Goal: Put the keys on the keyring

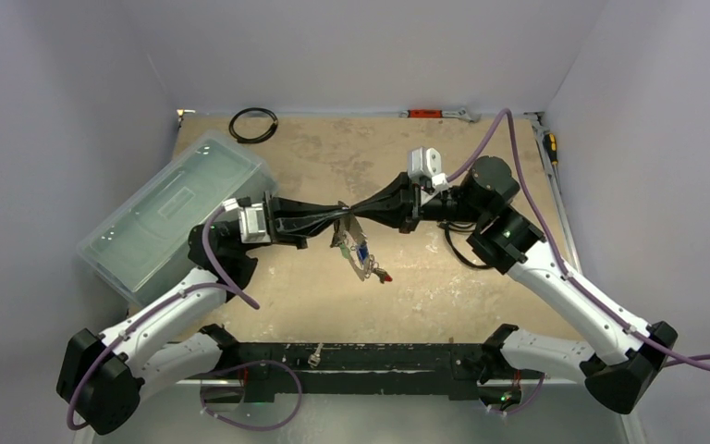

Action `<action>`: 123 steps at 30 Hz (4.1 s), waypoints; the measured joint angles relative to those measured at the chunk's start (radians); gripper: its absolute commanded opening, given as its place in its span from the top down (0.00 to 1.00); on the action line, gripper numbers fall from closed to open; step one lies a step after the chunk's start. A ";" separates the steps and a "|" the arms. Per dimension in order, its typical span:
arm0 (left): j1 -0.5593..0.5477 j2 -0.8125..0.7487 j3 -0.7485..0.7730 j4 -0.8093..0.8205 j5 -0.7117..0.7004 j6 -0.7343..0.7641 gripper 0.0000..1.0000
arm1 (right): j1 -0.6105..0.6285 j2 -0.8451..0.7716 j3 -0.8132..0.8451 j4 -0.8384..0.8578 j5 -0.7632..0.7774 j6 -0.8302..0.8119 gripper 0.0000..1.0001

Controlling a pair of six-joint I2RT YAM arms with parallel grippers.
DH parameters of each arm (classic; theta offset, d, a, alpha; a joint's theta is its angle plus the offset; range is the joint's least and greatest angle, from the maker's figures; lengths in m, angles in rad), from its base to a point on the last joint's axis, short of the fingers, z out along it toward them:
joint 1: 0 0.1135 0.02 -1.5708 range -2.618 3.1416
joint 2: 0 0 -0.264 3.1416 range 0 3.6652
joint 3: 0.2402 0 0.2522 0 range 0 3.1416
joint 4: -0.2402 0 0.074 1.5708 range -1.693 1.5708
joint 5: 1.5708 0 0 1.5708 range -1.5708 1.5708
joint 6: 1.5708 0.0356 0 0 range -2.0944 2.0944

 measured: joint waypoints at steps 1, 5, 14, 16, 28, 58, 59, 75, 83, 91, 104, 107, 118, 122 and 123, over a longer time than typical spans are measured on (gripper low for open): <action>0.002 0.003 0.003 0.000 0.003 0.000 0.90 | 0.004 0.000 0.001 -0.007 0.011 -0.014 1.00; 0.006 0.008 0.011 -0.034 0.000 0.021 0.53 | 0.014 -0.009 0.001 -0.052 0.055 -0.050 1.00; -0.028 -0.008 0.031 -0.324 -0.011 0.110 0.35 | 0.092 0.047 -0.002 -0.130 0.190 -0.144 1.00; -0.028 -0.010 0.036 -0.385 -0.019 0.131 0.34 | 0.100 0.065 -0.005 -0.156 0.225 -0.161 1.00; -0.028 -0.099 0.090 -0.715 -0.132 0.287 0.28 | 0.113 0.052 -0.073 -0.170 0.384 -0.188 1.00; -0.028 -0.101 0.251 -1.135 -0.485 0.279 0.27 | 0.113 -0.065 -0.261 0.027 0.644 -0.116 0.98; -0.028 -0.098 0.234 -1.134 -0.523 0.271 0.27 | 0.113 -0.063 -0.275 0.030 0.667 -0.092 0.95; -0.027 0.128 0.195 -1.270 -0.854 0.203 0.22 | 0.175 0.023 -0.417 -0.202 0.714 0.243 0.35; -0.027 0.120 0.145 -1.256 -0.888 0.197 0.16 | 0.327 0.225 -0.417 -0.210 0.695 0.337 0.38; -0.027 0.023 0.123 -1.253 -0.964 0.199 0.16 | 0.346 0.469 -0.377 -0.167 0.692 0.454 0.37; -0.027 -0.004 0.122 -1.238 -1.115 0.211 0.15 | 0.158 0.683 -0.160 -0.099 0.866 0.357 0.35; -0.027 -0.004 0.122 -1.227 -1.144 0.212 0.15 | 0.117 0.702 -0.135 -0.100 0.873 0.273 0.35; -0.018 0.001 0.122 -1.221 -1.223 0.212 0.18 | 0.104 0.579 -0.201 0.028 0.816 0.171 0.42; -0.017 0.012 0.122 -1.223 -1.223 0.212 0.20 | 0.025 0.628 -0.187 0.106 0.698 0.148 0.44; -0.017 0.013 0.122 -1.223 -1.223 0.212 0.20 | 0.009 0.647 -0.182 0.118 0.668 0.143 0.45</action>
